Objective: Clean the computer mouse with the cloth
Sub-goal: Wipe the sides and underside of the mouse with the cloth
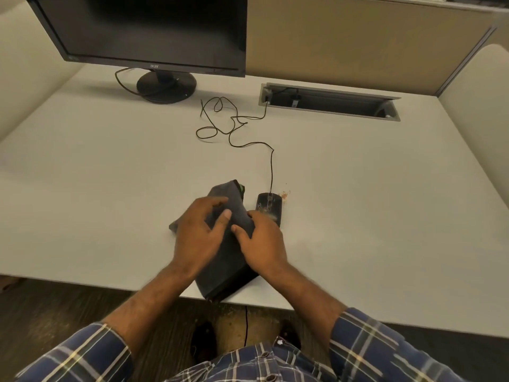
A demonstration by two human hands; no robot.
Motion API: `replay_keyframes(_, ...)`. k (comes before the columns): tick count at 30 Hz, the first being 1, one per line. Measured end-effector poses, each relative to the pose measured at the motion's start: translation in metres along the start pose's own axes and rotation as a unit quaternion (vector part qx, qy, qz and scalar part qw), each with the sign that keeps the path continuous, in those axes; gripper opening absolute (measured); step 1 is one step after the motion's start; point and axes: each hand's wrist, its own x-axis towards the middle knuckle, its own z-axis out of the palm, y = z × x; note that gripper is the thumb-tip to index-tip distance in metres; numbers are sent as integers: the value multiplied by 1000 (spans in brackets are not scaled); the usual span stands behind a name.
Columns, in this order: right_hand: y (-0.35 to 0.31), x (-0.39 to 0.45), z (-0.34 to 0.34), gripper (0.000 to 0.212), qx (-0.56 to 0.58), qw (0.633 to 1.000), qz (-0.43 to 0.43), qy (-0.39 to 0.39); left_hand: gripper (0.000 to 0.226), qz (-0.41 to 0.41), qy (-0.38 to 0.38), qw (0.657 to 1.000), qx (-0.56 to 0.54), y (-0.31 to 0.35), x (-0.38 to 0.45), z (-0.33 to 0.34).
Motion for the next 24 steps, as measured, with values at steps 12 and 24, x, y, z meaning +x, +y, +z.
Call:
replay_keyframes(12, 65, 51, -67, 59, -9, 997, 75, -22, 92, 30, -171, 971, 162, -17, 2, 31)
replay_keyframes(24, 61, 67, -50, 47, 39, 992, 69, -98, 62, 37, -164, 952, 256, -9, 15, 53)
